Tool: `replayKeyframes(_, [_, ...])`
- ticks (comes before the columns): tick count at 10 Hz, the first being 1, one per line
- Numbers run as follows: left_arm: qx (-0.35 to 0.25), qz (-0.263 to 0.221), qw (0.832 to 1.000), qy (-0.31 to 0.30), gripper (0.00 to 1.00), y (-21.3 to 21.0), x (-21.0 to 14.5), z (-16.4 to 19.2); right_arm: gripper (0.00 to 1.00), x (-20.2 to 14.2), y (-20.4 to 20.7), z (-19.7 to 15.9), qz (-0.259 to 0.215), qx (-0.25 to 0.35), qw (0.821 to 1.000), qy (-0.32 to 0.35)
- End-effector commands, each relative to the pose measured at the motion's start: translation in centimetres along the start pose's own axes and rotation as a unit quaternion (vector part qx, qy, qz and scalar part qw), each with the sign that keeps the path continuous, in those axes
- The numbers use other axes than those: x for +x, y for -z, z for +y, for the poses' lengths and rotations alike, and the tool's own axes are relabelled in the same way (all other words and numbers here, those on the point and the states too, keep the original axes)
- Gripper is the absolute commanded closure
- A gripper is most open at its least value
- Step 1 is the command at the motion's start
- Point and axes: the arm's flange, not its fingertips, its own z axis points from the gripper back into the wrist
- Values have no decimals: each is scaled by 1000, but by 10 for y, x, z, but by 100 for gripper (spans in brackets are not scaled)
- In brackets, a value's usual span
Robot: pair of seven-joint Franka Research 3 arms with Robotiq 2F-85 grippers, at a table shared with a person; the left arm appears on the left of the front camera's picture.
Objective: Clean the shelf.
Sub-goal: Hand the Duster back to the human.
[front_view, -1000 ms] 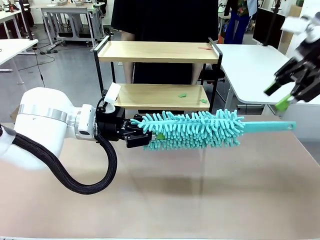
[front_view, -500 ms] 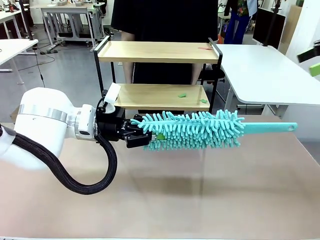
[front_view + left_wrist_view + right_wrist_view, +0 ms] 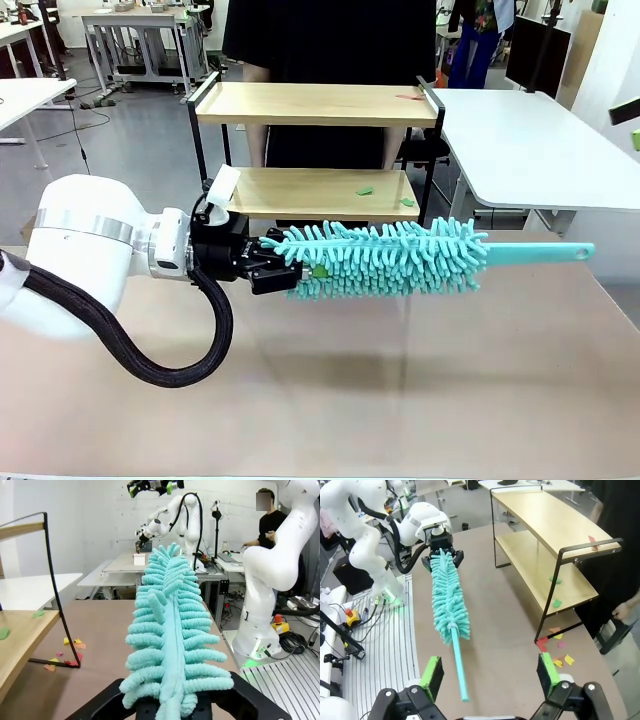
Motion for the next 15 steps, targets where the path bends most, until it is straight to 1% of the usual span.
replayKeyframes(1, [22, -55, 998, -1, 82, -29, 22, -2, 0, 4, -1, 3, -6, -3, 1000, -3])
replayKeyframes(3, [70, -51, 996, 13, 82, -61, 46, -6, 0, 4, -1, 3, -6, -3, 1000, -3])
replayKeyframes(4, [104, -58, 993, 20, 82, -83, 64, -10, 0, 4, -1, 3, -6, -3, 1000, -3])
replayKeyframes(6, [197, -74, 977, 20, 82, -126, 96, -15, 0, 4, -1, 3, -6, -3, 1000, -3])
replayKeyframes(7, [224, -83, 971, 19, 82, -148, 107, -19, 0, 4, -1, 3, -6, -3, 1000, -3])
replayKeyframes(9, [318, -92, 943, 16, 82, -196, 123, -26, 0, 4, -1, 3, -6, -3, 1000, -3])
replayKeyframes(11, [426, -81, 901, 2, 82, -235, 130, -34, 0, 4, -1, 3, -6, -3, 1000, -3])
replayKeyframes(12, [468, -84, 880, -10, 82, -251, 129, -39, 0, 4, -1, 3, -6, -3, 1000, -3])
replayKeyframes(13, [498, -86, 863, -13, 82, -261, 128, -43, 0, 4, -1, 3, -6, -3, 1000, -3])
replayKeyframes(14, [514, -93, 853, -18, 82, -269, 126, -47, 0, 4, -1, 3, -6, -3, 1000, -3])
replayKeyframes(15, [519, -100, 848, -25, 82, -275, 123, -51, 0, 4, -1, 3, -6, -3, 1000, -3])
